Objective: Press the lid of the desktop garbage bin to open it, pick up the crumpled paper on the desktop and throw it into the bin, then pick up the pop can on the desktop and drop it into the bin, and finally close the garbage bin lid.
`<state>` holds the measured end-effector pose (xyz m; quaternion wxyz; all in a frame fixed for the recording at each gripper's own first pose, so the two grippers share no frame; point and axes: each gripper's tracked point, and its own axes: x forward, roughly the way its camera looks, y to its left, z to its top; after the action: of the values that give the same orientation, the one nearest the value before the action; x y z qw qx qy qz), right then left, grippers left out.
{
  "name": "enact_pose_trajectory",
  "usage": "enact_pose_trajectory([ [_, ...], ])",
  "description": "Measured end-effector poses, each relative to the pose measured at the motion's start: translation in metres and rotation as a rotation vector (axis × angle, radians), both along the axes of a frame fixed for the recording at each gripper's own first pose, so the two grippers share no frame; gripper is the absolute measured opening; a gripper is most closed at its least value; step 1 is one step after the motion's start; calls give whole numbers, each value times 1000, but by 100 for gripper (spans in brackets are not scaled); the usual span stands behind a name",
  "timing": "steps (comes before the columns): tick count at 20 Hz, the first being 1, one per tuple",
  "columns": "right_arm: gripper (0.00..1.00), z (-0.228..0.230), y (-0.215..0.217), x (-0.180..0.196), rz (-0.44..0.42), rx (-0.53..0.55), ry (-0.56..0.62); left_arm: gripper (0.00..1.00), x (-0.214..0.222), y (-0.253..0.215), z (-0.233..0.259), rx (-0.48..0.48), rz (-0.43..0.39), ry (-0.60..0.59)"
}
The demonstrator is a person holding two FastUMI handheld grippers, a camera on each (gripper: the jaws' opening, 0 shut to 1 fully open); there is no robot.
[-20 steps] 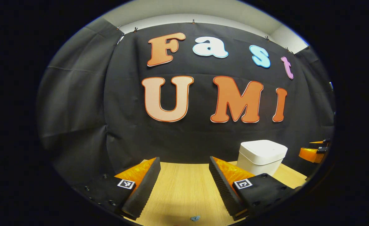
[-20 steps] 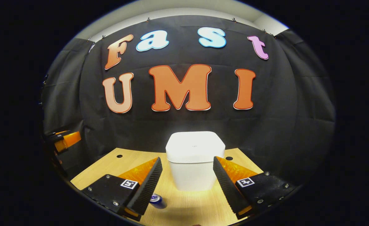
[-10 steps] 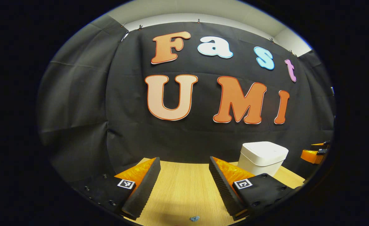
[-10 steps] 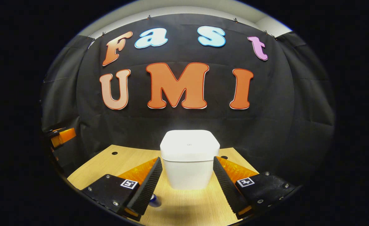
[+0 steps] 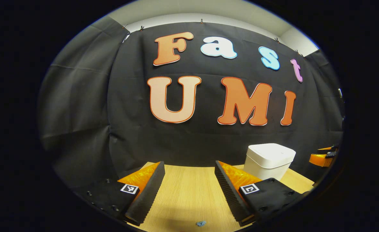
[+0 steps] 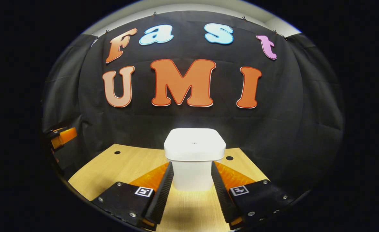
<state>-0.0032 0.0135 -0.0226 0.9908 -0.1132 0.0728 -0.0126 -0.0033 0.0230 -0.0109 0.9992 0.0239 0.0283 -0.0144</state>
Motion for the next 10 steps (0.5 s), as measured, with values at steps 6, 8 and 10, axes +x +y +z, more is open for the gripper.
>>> enact_pose_trajectory([
  [6, 30, -1, 5, 4, 10, -76, 18, 99, -4, 13, 0, 4, 22, -3],
  [8, 16, -5, 10, 7, 29, -66, 55, 99, -5, 18, 1, 6, 34, -7],
  [10, 7, -4, 11, 13, 29, -49, 74, 99, -4, 21, 0, 13, 36, -4],
])
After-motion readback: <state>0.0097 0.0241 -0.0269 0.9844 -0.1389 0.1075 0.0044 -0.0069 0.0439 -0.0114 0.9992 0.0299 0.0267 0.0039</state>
